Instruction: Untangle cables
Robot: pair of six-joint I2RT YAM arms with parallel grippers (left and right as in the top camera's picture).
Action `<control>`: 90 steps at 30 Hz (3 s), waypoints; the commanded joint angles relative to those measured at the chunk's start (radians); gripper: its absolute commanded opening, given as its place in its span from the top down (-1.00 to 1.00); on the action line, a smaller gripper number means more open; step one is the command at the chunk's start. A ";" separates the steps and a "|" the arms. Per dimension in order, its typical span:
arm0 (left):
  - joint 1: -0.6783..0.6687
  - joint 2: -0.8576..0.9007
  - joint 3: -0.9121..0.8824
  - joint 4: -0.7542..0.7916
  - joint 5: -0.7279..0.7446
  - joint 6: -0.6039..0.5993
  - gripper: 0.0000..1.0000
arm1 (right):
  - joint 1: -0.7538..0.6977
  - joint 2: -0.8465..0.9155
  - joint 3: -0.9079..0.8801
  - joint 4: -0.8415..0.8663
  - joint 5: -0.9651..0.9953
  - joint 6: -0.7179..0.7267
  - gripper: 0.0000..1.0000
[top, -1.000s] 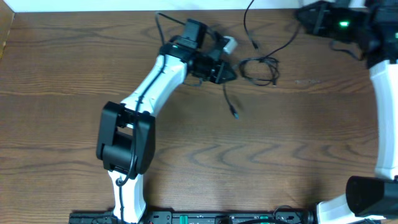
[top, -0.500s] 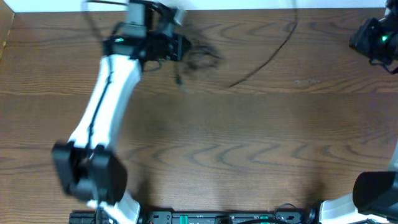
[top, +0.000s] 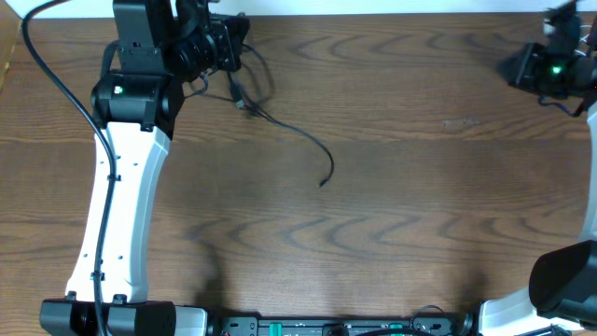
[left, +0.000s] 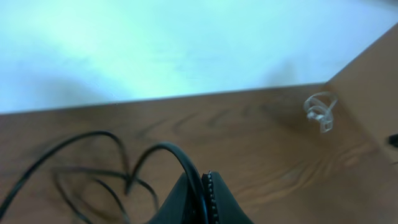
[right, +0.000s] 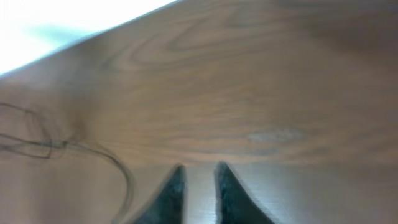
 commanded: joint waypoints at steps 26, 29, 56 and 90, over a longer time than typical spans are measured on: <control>-0.003 -0.025 0.019 0.697 0.282 -0.668 0.85 | 0.476 0.085 0.000 0.327 -0.272 -0.004 -0.64; -0.002 -0.025 0.019 0.699 0.275 -0.668 0.85 | 0.504 0.117 0.000 0.404 -0.312 0.039 -0.66; 0.079 -0.025 0.019 0.536 0.028 -0.503 0.85 | 0.463 0.151 0.000 0.207 0.204 0.218 0.98; 0.248 -0.164 0.056 0.743 -0.433 -0.470 0.85 | 0.154 0.155 -0.508 0.251 0.550 0.346 0.98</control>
